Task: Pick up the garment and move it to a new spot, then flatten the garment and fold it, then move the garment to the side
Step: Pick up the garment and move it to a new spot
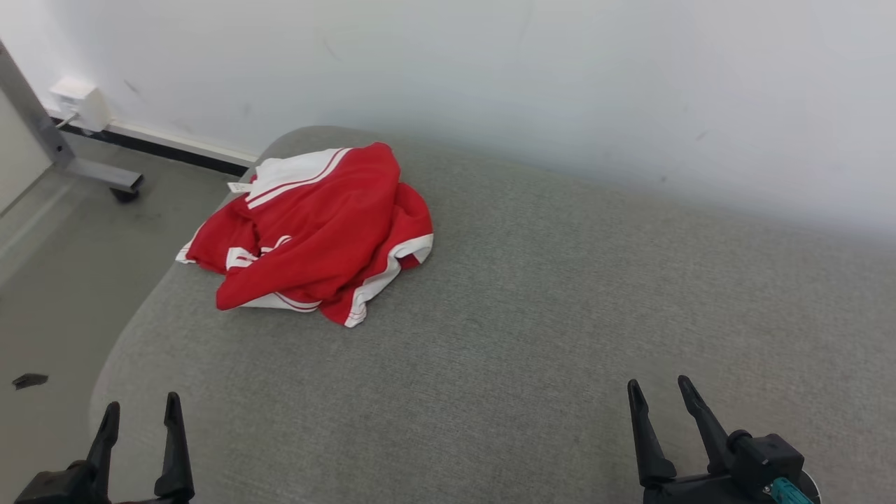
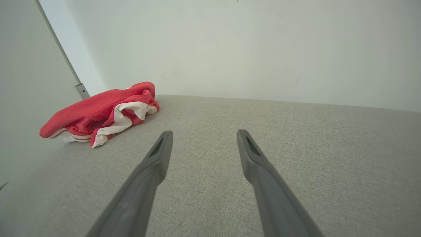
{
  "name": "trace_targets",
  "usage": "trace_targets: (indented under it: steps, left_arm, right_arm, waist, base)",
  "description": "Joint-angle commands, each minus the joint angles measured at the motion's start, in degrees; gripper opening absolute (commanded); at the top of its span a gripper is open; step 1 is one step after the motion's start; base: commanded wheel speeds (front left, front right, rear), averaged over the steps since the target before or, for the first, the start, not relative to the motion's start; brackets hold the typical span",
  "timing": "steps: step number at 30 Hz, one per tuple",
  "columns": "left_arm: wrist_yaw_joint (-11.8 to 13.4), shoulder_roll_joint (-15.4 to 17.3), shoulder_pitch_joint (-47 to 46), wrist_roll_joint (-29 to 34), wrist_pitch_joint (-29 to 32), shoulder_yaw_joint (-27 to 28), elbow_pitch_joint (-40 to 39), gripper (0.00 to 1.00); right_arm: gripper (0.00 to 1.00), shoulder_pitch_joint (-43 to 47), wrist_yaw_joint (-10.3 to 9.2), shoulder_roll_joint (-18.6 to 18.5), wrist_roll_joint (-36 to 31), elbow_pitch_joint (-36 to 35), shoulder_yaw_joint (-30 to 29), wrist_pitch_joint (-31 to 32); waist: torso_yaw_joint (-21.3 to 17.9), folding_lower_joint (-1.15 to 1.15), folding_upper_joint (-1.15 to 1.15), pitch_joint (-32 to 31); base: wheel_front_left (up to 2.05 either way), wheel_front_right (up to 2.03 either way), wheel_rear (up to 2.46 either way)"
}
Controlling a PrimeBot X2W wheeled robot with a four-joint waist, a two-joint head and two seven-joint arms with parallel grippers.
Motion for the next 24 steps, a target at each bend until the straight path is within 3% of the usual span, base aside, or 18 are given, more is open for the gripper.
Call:
trace_targets:
  steps: [1,7,24]
  left_arm:
    - [0.3,0.2,0.7,-0.3,0.3,0.1,-0.3,1.0]
    - [0.9,0.3,1.6,-0.8,0.2,0.5,-0.6,1.0]
    - [1.3,-0.2,0.3,-2.3,-0.8,0.4,0.0,1.0]
  right_arm:
    - [1.0,-0.3,-0.12,-0.2,0.5,0.2,0.1,-0.2]
    - [1.0,-0.8,-0.12,-0.1,0.8,0.7,1.5,-0.3]
    - [1.0,-2.0,-0.12,-0.2,-0.2,1.8,1.9,-0.5]
  waist:
    - [3.7,0.0,0.0,-0.4]
    - [5.8,0.0,0.0,-0.5]
    - [5.6,0.0,0.0,0.9]
  base:
    - [0.0,0.0,0.0]
    - [0.0,0.0,0.0]
    - [0.0,0.0,0.0]
